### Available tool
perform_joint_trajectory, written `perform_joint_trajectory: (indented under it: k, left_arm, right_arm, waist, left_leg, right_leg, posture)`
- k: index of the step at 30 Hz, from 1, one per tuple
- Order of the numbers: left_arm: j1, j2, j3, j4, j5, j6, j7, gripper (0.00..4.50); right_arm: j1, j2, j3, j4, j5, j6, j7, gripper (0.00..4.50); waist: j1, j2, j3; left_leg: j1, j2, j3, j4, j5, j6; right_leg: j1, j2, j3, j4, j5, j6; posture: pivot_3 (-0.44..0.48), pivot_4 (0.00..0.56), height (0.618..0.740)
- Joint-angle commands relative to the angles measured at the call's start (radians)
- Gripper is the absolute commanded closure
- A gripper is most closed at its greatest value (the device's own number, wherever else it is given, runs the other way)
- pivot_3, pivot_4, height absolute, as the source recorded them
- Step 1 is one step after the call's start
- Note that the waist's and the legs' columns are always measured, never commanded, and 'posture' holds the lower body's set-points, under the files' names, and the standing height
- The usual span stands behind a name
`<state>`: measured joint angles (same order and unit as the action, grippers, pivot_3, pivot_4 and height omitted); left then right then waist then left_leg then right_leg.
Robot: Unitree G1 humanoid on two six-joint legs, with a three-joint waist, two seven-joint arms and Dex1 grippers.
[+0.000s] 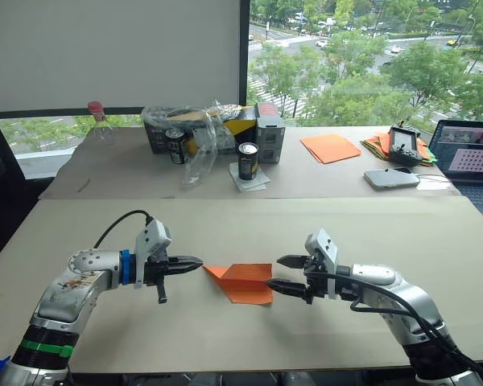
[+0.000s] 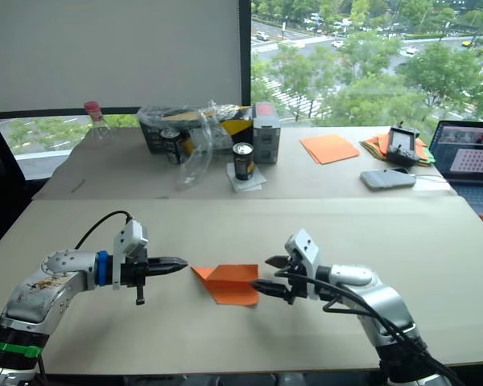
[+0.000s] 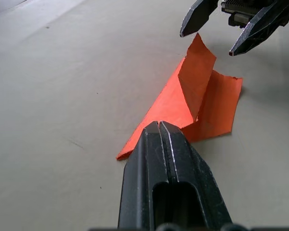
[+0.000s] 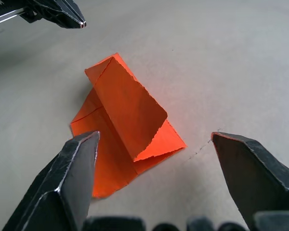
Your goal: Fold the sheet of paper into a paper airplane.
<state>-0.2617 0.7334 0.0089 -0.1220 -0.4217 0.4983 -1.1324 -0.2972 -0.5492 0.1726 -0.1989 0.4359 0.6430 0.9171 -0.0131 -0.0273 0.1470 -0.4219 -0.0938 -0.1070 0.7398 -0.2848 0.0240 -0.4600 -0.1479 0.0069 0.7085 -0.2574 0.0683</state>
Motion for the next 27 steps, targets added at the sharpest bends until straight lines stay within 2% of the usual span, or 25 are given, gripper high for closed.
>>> perform_joint_trajectory:
  k: [1,4,13,18,23,27]
  left_arm:
    - [0.006,0.008,0.026,-0.035,-0.015,-0.008,0.015,4.50]
    - [0.012,0.005,0.023,-0.044,-0.019,-0.003,0.024,4.50]
    - [0.008,-0.033,0.011,-0.055,-0.032,0.013,0.077,4.50]
    - [0.002,-0.057,0.002,-0.066,-0.031,0.020,0.098,4.50]
    - [0.004,-0.066,0.007,-0.067,-0.027,0.018,0.115,4.50]
    - [0.010,-0.084,-0.004,-0.079,-0.021,0.022,0.141,4.50]
  right_arm:
    - [-0.032,0.015,0.027,0.008,-0.005,-0.036,0.037,0.57]
    - [-0.047,0.033,0.032,0.035,-0.005,-0.042,0.044,1.37]
    - [-0.076,0.006,0.042,0.096,-0.025,-0.069,0.118,4.48]
    - [-0.164,-0.001,0.031,0.123,-0.032,-0.107,0.171,4.48]
    - [-0.289,0.004,0.004,0.157,-0.082,-0.287,0.189,4.48]
    - [-0.359,-0.051,0.072,0.238,-0.298,-0.688,0.214,4.48]
  waist:
    - [0.000,0.000,0.000]
    - [0.000,0.000,0.000]
    - [0.001,0.000,0.000]
    - [-0.004,0.000,0.000]
    - [-0.002,0.000,0.000]
    - [0.004,0.000,0.000]
  left_leg:
    - [0.000,0.000,0.000,0.000,0.000,0.000]
    - [0.000,0.000,0.000,0.000,0.000,0.000]
    - [0.000,0.000,0.000,-0.001,0.000,0.000]
    - [0.000,0.000,0.000,-0.001,0.000,0.000]
    - [0.000,0.000,0.000,-0.002,0.001,-0.001]
    - [0.000,-0.001,0.000,-0.002,0.001,-0.001]
  right_leg:
    - [0.000,0.000,0.000,0.000,0.000,0.000]
    - [0.000,0.000,0.000,-0.001,0.000,0.000]
    - [0.000,0.000,0.000,-0.001,0.000,0.000]
    - [0.000,0.000,0.000,-0.001,0.000,0.000]
    - [-0.001,0.000,0.000,-0.001,0.000,0.000]
    - [-0.001,0.000,0.000,-0.002,0.001,0.000]
  posture:
    - [0.000,0.150,0.670]
    - [0.000,0.150,0.670]
    - [0.000,0.150,0.670]
    - [0.000,0.150,0.670]
    - [0.000,0.150,0.670]
    - [0.000,0.150,0.670]
